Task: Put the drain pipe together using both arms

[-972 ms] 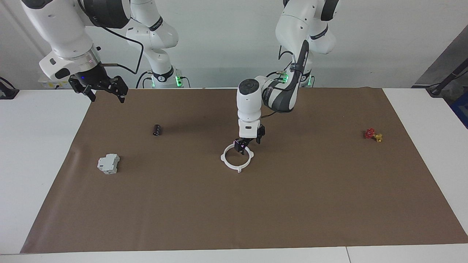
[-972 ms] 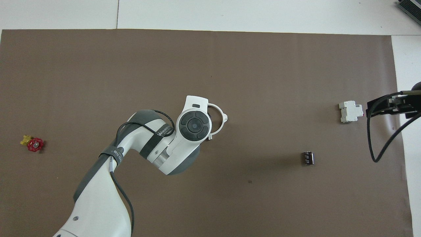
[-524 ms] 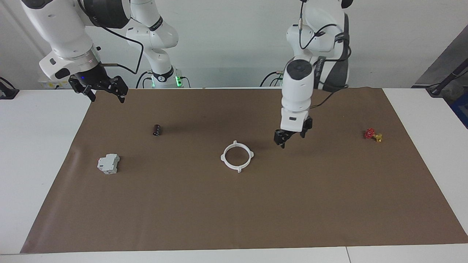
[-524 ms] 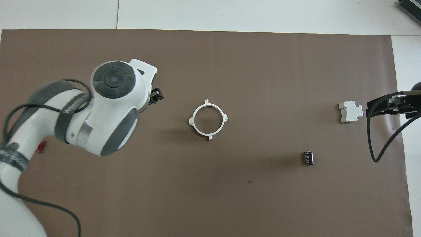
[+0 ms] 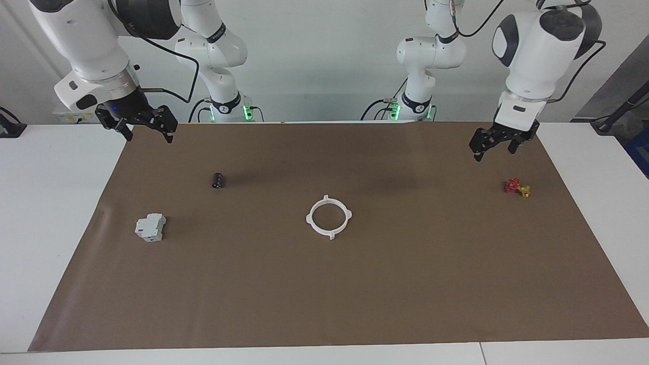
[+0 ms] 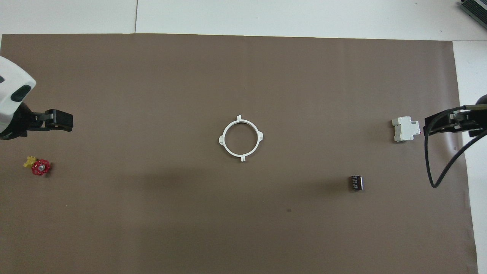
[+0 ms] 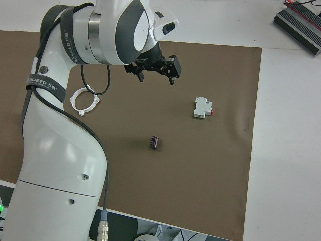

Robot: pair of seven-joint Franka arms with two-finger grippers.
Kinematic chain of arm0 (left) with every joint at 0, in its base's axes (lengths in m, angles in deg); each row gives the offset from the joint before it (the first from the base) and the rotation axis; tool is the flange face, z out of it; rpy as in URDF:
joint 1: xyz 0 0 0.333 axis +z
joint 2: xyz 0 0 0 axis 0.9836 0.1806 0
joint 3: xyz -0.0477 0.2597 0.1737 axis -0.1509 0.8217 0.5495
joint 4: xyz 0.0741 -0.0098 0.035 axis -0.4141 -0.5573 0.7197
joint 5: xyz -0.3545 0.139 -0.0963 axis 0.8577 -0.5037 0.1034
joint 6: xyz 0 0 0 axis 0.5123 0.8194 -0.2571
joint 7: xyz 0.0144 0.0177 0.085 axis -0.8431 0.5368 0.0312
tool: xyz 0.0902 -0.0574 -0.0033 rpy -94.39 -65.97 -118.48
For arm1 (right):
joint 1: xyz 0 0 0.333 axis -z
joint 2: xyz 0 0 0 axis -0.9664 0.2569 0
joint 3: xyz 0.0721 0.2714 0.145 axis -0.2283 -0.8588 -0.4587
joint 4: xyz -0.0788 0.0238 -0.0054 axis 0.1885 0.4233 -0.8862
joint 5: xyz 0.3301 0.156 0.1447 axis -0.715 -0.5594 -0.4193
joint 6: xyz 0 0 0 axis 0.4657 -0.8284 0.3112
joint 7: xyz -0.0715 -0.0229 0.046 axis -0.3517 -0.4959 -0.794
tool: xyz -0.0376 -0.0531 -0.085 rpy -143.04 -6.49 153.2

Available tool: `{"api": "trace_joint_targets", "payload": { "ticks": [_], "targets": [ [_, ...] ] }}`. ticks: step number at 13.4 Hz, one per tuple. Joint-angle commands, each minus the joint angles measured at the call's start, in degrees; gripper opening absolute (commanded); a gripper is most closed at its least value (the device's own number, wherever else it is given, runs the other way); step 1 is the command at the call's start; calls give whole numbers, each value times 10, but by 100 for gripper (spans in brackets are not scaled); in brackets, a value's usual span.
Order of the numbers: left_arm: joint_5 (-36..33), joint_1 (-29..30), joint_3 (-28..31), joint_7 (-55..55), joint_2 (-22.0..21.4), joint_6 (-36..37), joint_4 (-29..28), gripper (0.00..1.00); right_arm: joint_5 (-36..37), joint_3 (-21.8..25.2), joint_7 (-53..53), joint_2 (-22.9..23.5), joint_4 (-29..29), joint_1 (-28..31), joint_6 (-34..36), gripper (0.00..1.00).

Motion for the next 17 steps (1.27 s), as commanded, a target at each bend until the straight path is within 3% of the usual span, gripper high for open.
{"api": "trace_joint_targets", "payload": {
  "ticks": [1, 7, 17],
  "targets": [
    [7, 0, -10, -21, -21, 23, -14, 100, -13, -2, 7, -12, -10, 6, 1, 100],
    [5, 24, -10, -61, -18, 84, 31, 100, -13, -2, 7, -12, -10, 6, 1, 100],
    [6, 46, -7, -94, -20, 74, 25, 100, -13, -2, 7, -12, -10, 6, 1, 100]
  ]
}}
